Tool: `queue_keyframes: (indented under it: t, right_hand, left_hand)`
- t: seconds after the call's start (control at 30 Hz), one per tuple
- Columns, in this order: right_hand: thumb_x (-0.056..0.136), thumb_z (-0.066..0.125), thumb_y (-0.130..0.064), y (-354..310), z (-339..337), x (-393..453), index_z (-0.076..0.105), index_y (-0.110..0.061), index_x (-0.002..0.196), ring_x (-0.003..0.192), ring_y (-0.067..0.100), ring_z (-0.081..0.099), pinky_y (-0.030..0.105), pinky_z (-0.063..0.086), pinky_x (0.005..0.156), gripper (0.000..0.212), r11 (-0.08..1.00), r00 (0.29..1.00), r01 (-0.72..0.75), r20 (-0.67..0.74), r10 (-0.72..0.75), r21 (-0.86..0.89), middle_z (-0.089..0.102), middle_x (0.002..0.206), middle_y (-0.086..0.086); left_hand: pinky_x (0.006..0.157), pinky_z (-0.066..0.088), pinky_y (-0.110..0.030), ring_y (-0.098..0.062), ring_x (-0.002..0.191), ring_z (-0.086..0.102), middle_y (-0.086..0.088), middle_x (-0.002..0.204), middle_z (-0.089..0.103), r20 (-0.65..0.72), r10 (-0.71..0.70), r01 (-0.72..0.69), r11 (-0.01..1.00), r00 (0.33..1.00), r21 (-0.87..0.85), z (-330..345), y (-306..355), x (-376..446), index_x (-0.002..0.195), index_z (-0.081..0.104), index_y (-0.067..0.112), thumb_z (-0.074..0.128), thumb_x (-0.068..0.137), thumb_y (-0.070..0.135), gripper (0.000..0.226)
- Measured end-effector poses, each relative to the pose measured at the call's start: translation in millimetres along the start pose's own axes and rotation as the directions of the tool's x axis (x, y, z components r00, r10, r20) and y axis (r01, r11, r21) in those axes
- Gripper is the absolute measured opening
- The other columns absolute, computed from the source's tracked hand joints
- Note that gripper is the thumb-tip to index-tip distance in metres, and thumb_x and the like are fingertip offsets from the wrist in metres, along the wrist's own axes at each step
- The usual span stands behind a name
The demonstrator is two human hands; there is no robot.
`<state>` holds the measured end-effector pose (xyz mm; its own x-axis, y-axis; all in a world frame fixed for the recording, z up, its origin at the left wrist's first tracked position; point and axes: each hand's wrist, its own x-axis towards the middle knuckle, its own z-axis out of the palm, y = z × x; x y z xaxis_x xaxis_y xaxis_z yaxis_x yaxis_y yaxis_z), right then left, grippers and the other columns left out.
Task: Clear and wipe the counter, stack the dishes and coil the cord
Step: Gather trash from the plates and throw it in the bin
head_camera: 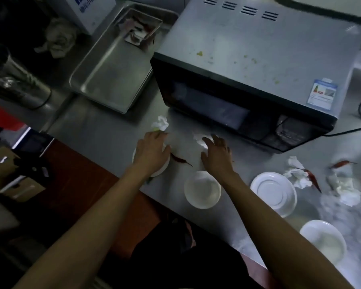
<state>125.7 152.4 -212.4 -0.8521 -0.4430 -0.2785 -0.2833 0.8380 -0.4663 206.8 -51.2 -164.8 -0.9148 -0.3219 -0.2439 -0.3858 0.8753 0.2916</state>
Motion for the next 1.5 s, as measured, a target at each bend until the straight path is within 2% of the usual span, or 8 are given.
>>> queue_keyframes:
  t: [0.17,0.33,0.57,0.87,1.07,1.23,1.37,1.5]
  right_hand:
    - [0.092,0.059,-0.021,-5.7,15.4,19.3,0.043,-0.026,0.146,0.147,0.03,0.022,0.046,0.027,0.115,0.056,0.998,0.999,-0.048,-0.002,0.048,-0.034,0.03,0.159,0.006]
    - [0.095,0.056,-0.017,-14.2,31.4,33.3,0.048,-0.027,0.142,0.143,0.029,0.028,0.043,0.031,0.112,0.049,0.992,0.994,-0.107,-0.04,0.104,-0.074,0.034,0.156,0.004]
    - [0.093,0.061,-0.009,-45.8,44.3,51.1,0.06,-0.023,0.132,0.135,0.032,0.037,0.043,0.042,0.107,0.041,0.986,0.983,-0.153,-0.108,0.146,-0.065,0.043,0.148,0.007]
    - [0.093,0.065,-0.008,-50.6,47.1,57.1,0.064,-0.012,0.127,0.127,0.031,0.044,0.044,0.05,0.098,0.034,0.983,0.977,-0.184,-0.106,0.184,0.013,0.051,0.138,0.013]
    - [0.099,0.047,-0.012,-37.1,45.4,57.8,0.069,-0.014,0.114,0.114,0.025,0.056,0.032,0.048,0.095,0.026,0.977,0.968,-0.215,-0.131,0.213,0.0,0.061,0.123,0.01]
    - [0.09,0.054,0.002,-36.7,40.8,44.4,0.073,-0.009,0.112,0.106,0.03,0.065,0.034,0.051,0.092,0.031,0.963,0.944,-0.266,-0.193,0.268,0.038,0.069,0.116,0.014]
    - [0.083,0.057,0.009,-41.9,26.1,23.5,0.075,-0.005,0.108,0.102,0.034,0.066,0.039,0.055,0.088,0.034,0.965,0.916,-0.253,-0.303,0.261,0.067,0.071,0.113,0.016]
    - [0.082,0.058,0.01,-43.7,18.8,-4.4,0.075,-0.004,0.105,0.1,0.035,0.067,0.043,0.057,0.083,0.032,0.963,0.879,-0.26,-0.395,0.269,0.075,0.072,0.11,0.016]
  left_hand:
    - [0.097,0.047,-0.049,-0.033,0.12,0.052,-0.006,0.134,0.057,-0.058,0.027,-0.027,1.0,0.998,0.002,5.1,-28.5,50.9,0.13,0.058,0.021,0.052,0.091,0.033,0.041]
    - [0.096,0.047,-0.052,-0.036,0.119,0.051,-0.01,0.135,0.053,0.025,0.03,-0.03,0.999,0.999,0.016,11.8,-39.0,99.4,0.133,0.056,0.02,0.056,0.089,0.033,0.045]
    - [0.089,0.05,-0.048,-0.033,0.108,0.055,-0.008,0.118,0.058,0.089,0.105,-0.111,0.992,0.99,0.063,18.0,-52.3,125.7,0.126,0.063,0.028,0.059,0.091,0.026,0.035]
    - [0.08,0.041,-0.039,-0.031,0.1,0.061,-0.007,0.107,0.061,0.117,0.238,-0.252,0.96,0.964,0.12,21.7,-50.6,156.9,0.104,0.069,0.023,0.061,0.089,0.016,0.018]
    - [0.083,0.043,-0.044,-0.03,0.097,0.061,-0.005,0.103,0.064,0.057,0.385,-0.383,0.923,0.921,-0.051,29.5,-45.4,148.5,0.099,0.068,0.024,0.062,0.086,0.016,0.016]
    - [0.072,0.045,-0.043,-0.036,0.084,0.061,-0.007,0.093,0.062,0.003,0.492,-0.49,0.869,0.871,-0.067,31.7,-41.1,128.0,0.093,0.067,0.019,0.054,0.082,0.018,0.016]
    - [0.075,0.044,-0.043,-0.031,0.088,0.062,-0.001,0.096,0.065,0.032,0.564,-0.559,0.823,0.825,-0.098,35.0,-38.8,123.2,0.093,0.065,0.023,0.045,0.086,0.028,0.022]
    - [0.076,0.047,-0.041,-0.032,0.089,0.063,-0.001,0.097,0.066,0.02,0.627,-0.619,0.773,0.779,-0.14,41.1,-29.1,118.7,0.096,0.068,0.022,0.056,0.084,0.023,0.016]
